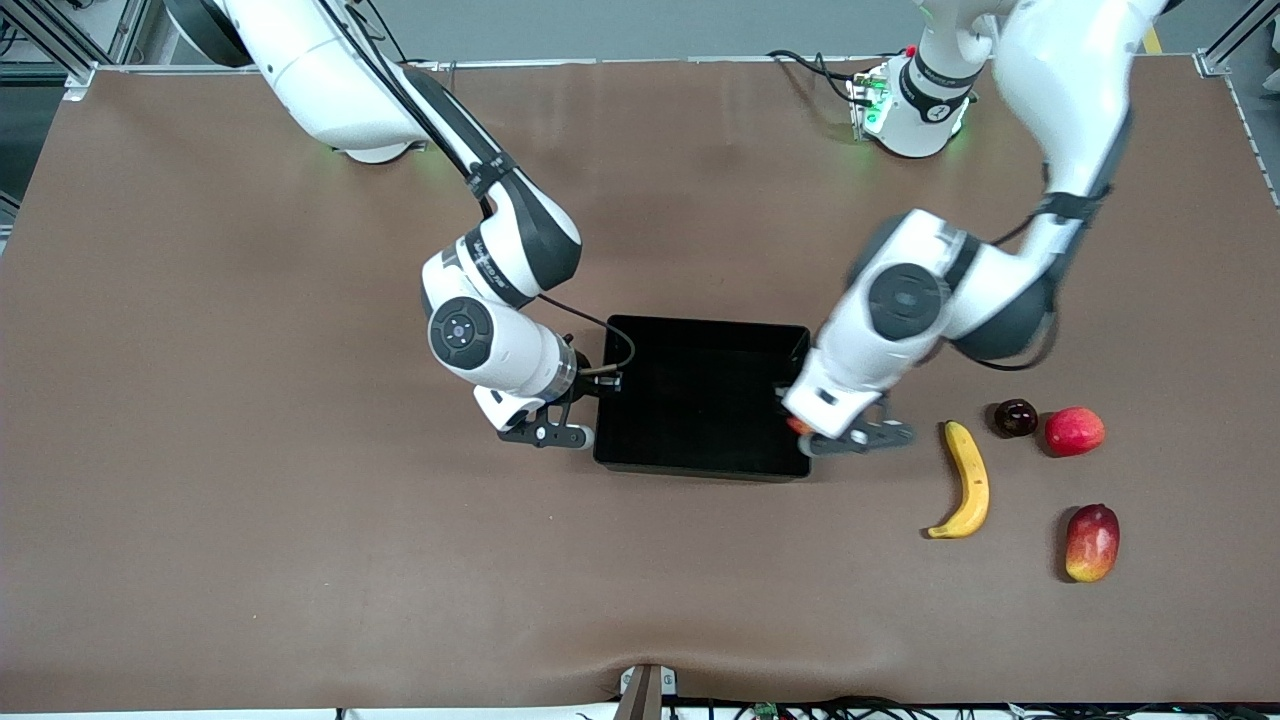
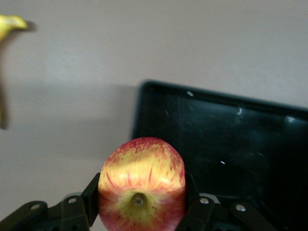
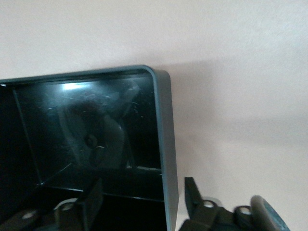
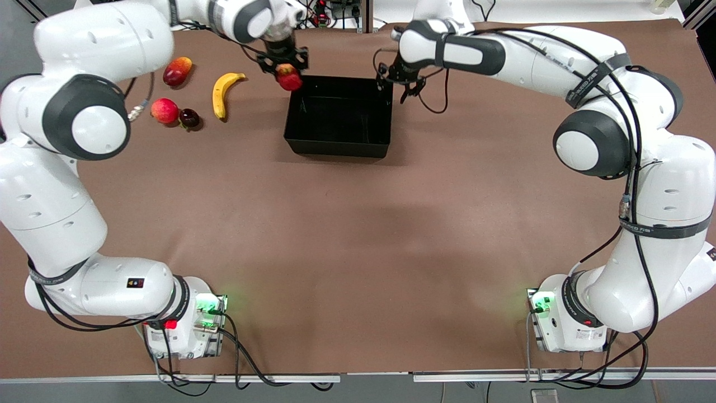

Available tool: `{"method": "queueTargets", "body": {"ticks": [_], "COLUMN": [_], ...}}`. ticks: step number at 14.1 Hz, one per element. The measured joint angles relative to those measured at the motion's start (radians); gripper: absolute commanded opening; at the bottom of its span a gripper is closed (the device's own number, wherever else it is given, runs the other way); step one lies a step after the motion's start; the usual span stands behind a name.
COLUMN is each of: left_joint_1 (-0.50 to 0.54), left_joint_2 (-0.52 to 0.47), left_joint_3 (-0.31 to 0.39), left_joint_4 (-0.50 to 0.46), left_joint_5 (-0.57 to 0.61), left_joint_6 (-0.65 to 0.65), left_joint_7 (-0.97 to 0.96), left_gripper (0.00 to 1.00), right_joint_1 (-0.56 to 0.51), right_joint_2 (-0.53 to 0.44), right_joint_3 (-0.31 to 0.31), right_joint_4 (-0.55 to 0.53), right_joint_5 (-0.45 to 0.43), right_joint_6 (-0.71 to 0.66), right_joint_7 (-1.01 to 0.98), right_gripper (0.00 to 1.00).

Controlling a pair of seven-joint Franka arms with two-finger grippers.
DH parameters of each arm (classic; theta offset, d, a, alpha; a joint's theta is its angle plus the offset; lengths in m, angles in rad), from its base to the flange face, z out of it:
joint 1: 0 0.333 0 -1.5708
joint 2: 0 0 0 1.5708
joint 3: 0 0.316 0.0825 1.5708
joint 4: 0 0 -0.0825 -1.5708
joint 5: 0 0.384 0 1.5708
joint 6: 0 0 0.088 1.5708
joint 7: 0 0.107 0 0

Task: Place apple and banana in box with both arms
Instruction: 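Lower the apple into the box with the left gripper while the right gripper withdraws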

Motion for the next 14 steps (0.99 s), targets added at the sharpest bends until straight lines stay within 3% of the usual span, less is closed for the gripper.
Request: {"method": "queueTargets", "body": {"ticks": [4,10,11,12,13,14], "left_joint_1": [-0.074,-0.078,-0.078,-0.078,-0.078,-0.078], "left_joint_2": [0.058,0.144,0.145,0.145,0.146,0.146], "left_joint_3": [0.001,0.003,0.003,0.003,0.004,0.004], "left_joint_4": [-0.016,-0.105,-0.116,-0.126,-0.132,-0.134], "left_joint_5": [0.065,0.069,0.069,0.069,0.069,0.069], "left_joint_6": [0.049,0.153,0.153,0.153,0.153,0.153], "left_joint_7": [-0.097,-0.097,-0.097,-0.097,-0.097,-0.097], "left_gripper": [0.0,0.0,0.14,0.62,1.0,1.0], "right_joint_1": [-0.048,-0.149,-0.178,-0.208,-0.24,-0.273], "right_joint_2": [-0.014,-0.13,-0.155,-0.18,-0.208,-0.238], "right_joint_3": [-0.055,-0.082,-0.087,-0.089,-0.09,-0.09], "right_joint_4": [0.156,0.191,0.193,0.194,0.194,0.194], "right_joint_5": [-0.055,-0.156,-0.158,-0.159,-0.159,-0.159], "right_joint_6": [-0.211,-0.4,-0.434,-0.461,-0.479,-0.499], "right_joint_7": [-0.006,-0.007,-0.008,-0.013,-0.025,-0.044], "right_gripper": [1.0,1.0,1.0,1.0,1.0,1.0]}}
